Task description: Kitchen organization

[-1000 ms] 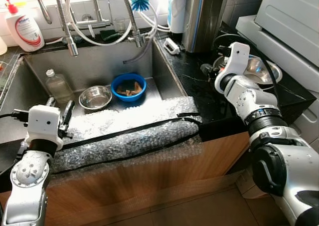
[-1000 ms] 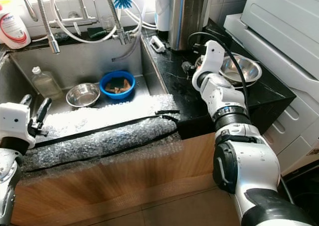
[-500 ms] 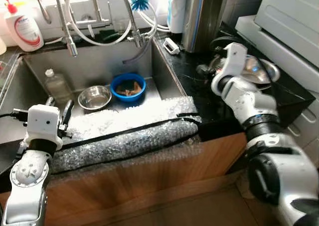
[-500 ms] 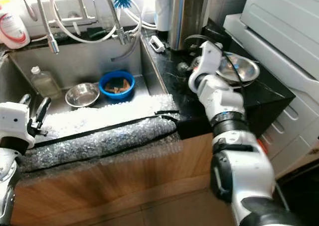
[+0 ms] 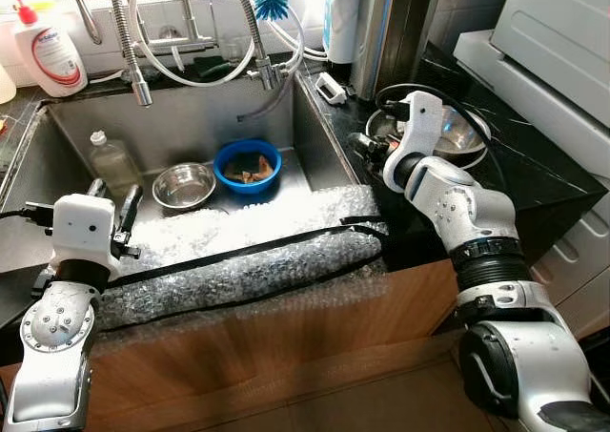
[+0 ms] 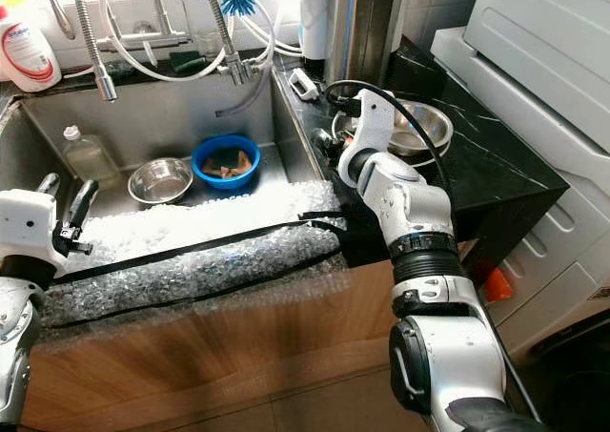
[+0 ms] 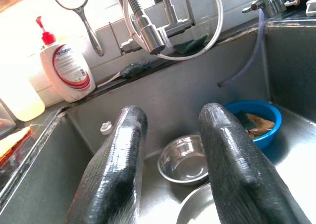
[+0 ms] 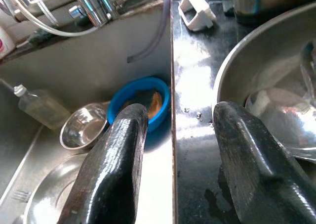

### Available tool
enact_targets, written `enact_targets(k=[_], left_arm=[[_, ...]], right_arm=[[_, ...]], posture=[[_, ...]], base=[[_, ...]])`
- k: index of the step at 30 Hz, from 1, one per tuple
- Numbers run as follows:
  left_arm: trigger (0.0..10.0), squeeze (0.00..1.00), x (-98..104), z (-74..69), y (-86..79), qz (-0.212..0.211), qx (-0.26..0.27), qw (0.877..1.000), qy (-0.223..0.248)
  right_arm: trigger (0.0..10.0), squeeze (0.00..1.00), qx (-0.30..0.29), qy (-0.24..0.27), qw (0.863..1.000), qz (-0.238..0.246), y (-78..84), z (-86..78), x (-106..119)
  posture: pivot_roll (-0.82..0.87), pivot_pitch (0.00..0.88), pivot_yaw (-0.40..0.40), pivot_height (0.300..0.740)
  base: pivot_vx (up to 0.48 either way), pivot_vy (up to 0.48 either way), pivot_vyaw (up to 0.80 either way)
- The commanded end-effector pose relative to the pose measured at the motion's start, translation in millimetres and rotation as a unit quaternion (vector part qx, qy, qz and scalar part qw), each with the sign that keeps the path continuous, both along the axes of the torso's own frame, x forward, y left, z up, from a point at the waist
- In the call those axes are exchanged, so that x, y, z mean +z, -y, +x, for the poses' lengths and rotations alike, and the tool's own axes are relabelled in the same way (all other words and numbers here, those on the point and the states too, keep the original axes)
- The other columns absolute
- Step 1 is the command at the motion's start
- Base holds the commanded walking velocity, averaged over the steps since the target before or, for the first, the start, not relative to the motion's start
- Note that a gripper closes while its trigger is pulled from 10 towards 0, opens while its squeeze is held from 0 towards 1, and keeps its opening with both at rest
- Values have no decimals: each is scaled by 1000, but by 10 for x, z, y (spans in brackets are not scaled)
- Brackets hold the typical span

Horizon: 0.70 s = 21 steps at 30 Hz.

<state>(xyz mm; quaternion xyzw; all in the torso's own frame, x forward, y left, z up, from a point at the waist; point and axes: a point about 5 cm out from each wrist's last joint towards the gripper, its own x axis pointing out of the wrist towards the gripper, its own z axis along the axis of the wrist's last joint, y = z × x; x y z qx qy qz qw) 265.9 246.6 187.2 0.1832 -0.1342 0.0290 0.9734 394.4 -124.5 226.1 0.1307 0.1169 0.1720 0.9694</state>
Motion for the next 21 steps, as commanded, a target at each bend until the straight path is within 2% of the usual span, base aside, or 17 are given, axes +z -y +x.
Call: enact_targets(k=[1, 12, 14, 15, 18, 20, 21], left_arm=[[10000, 0, 6, 8, -13, 1, 1, 1000, -1], [10000, 0, 6, 14, -16, 1, 2, 1000, 0], [10000, 0, 8, 16, -20, 0, 4, 1000, 1], [10000, 0, 6, 17, -23, 0, 5, 1000, 1], [10000, 0, 3, 18, -24, -1, 6, 1000, 1], [10000, 0, -2, 19, -23, -3, 7, 1000, 2], [10000, 0, -3, 19, -23, -3, 8, 1000, 2]], right_arm=[[10000, 0, 2, 4, 1000, 0, -13, -24, 38], [10000, 0, -3, 8, 1000, -1, -16, -93, 49], [10000, 0, -20, 50, 998, -10, 7, -81, 119], [10000, 0, -38, 99, 994, -8, 26, -82, 215], [10000, 0, -48, 158, 986, -4, 37, -105, 316], [10000, 0, -41, 202, 979, -1, -18, -197, 356], [10000, 0, -40, 207, 977, 2, -30, -218, 356]], posture=[[31, 79, -1, 740], [33, 81, -2, 740], [34, 81, -2, 740], [32, 81, -2, 740], [31, 80, -2, 740], [34, 81, -2, 740], [34, 81, -2, 740]], base=[[0, 0, 0], [0, 0, 0], [0, 0, 0], [0, 0, 0], [0, 0, 0], [0, 0, 0], [0, 0, 0]])
